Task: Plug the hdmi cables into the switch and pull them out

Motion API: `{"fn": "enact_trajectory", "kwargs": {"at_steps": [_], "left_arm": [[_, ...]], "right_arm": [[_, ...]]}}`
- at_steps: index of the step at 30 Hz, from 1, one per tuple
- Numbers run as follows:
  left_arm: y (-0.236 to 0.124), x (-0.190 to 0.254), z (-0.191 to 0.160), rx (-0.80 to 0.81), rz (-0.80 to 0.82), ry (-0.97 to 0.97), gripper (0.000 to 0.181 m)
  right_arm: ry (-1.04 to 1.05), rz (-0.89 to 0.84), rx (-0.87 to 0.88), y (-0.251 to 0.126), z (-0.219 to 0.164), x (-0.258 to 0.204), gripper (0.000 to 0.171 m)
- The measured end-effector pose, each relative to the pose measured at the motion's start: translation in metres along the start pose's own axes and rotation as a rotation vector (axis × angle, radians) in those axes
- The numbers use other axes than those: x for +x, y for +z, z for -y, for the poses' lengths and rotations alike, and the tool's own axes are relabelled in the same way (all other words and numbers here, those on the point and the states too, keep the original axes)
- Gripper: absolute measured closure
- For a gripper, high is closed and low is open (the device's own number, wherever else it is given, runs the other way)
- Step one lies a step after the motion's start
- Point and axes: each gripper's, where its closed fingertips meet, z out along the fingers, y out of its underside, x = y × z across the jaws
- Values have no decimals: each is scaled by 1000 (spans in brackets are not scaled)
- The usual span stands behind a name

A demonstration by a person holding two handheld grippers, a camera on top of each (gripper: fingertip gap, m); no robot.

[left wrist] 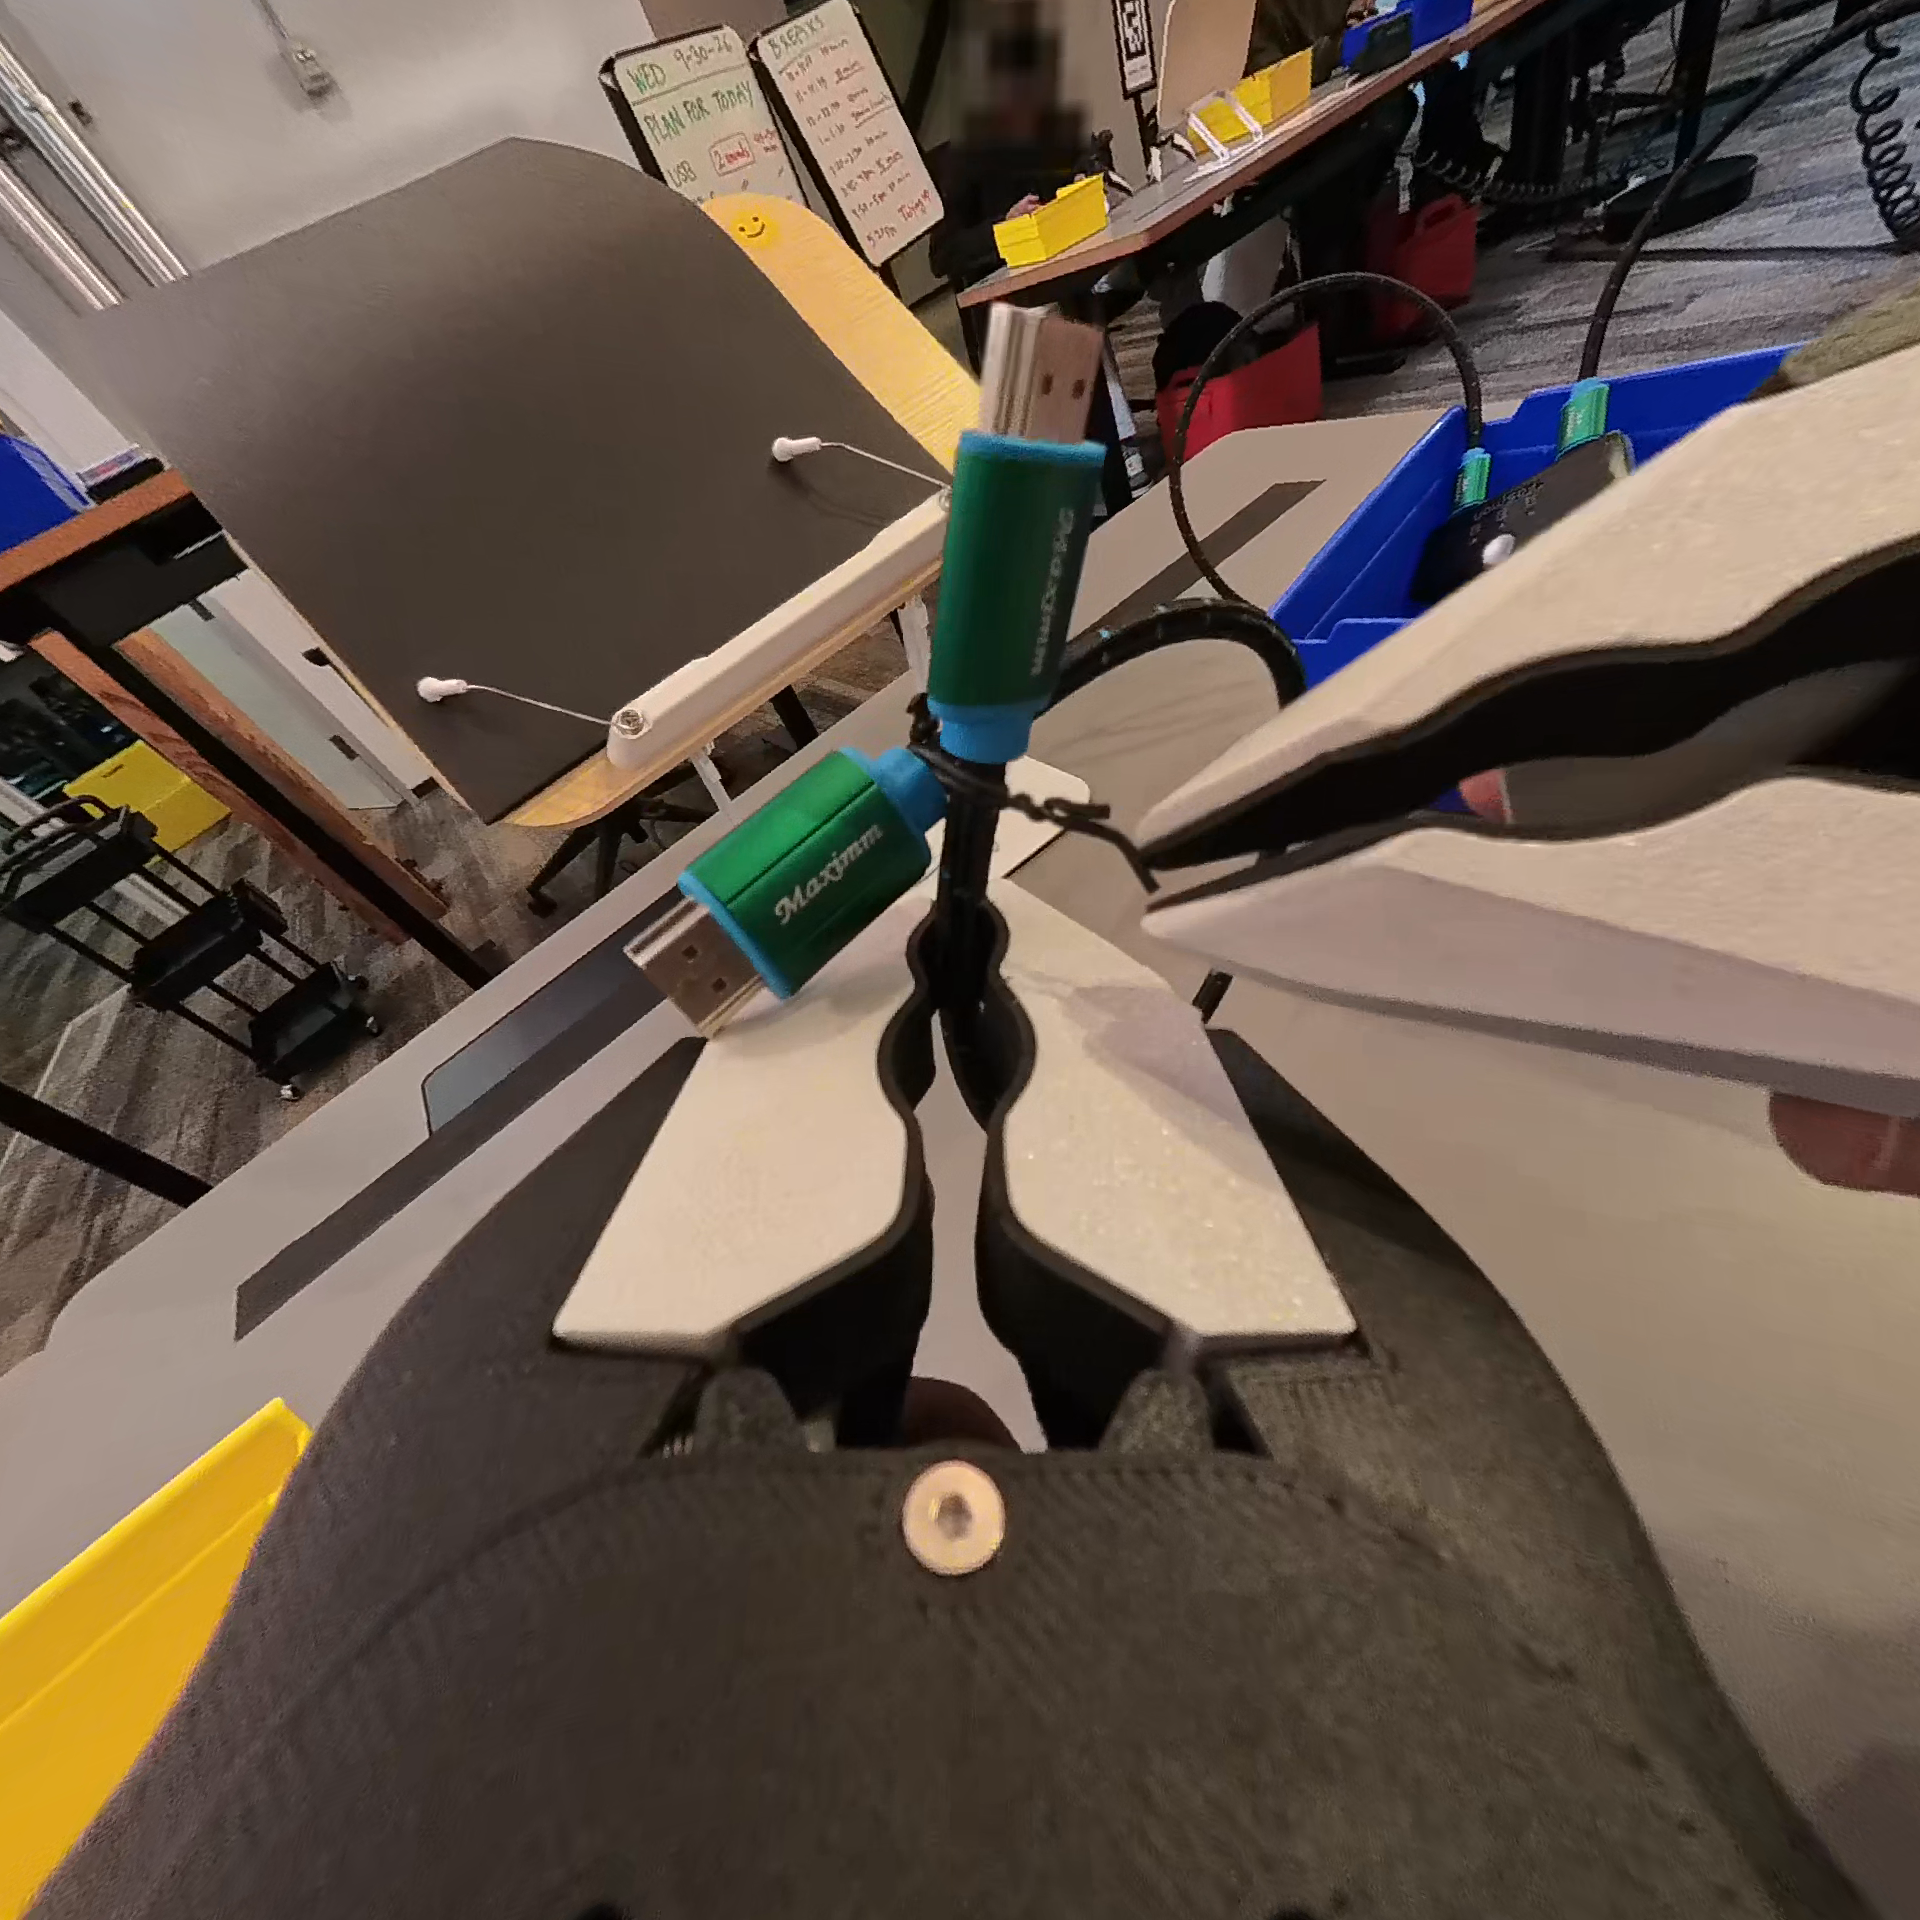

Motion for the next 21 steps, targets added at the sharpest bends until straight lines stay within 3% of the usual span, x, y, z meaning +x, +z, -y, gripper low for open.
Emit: {"fn": "enact_trajectory", "kwargs": {"at_steps": [10, 21], "left_arm": [[1, 1, -3, -22, 5, 20, 180], [2, 2, -6, -41, 30, 82, 180]], "right_arm": [[-79, -47, -36, -1, -6, 7, 170], [61, 83, -13, -1, 1, -8, 171]]}}
